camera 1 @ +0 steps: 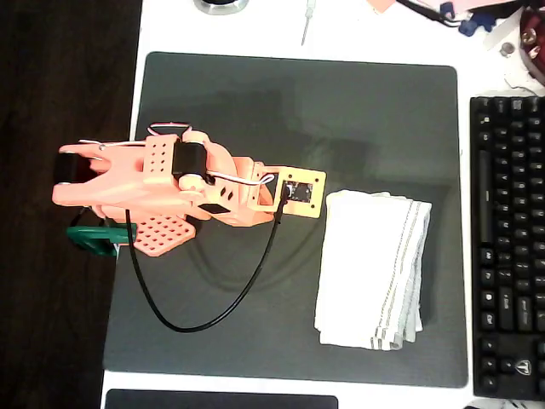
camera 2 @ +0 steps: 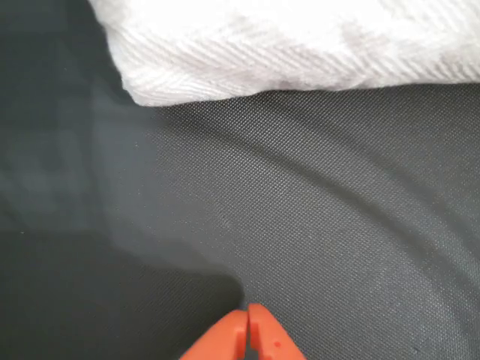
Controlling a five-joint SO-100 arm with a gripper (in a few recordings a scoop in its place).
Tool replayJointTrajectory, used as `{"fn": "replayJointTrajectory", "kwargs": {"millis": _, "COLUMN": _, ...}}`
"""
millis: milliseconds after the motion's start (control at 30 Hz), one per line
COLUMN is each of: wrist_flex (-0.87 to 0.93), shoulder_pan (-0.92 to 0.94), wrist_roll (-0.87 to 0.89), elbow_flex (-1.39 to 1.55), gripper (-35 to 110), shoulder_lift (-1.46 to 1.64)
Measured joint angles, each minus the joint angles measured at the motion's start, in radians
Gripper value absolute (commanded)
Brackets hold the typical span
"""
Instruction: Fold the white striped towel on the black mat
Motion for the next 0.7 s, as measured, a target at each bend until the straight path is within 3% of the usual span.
{"fn": "replayJointTrajectory", "kwargs": {"millis": 700, "wrist_flex": 0.002, "shoulder_pan": -0.003, "wrist_roll": -0.009, "elbow_flex": 0.000, "gripper": 0, "shoulder_lift": 0.003}}
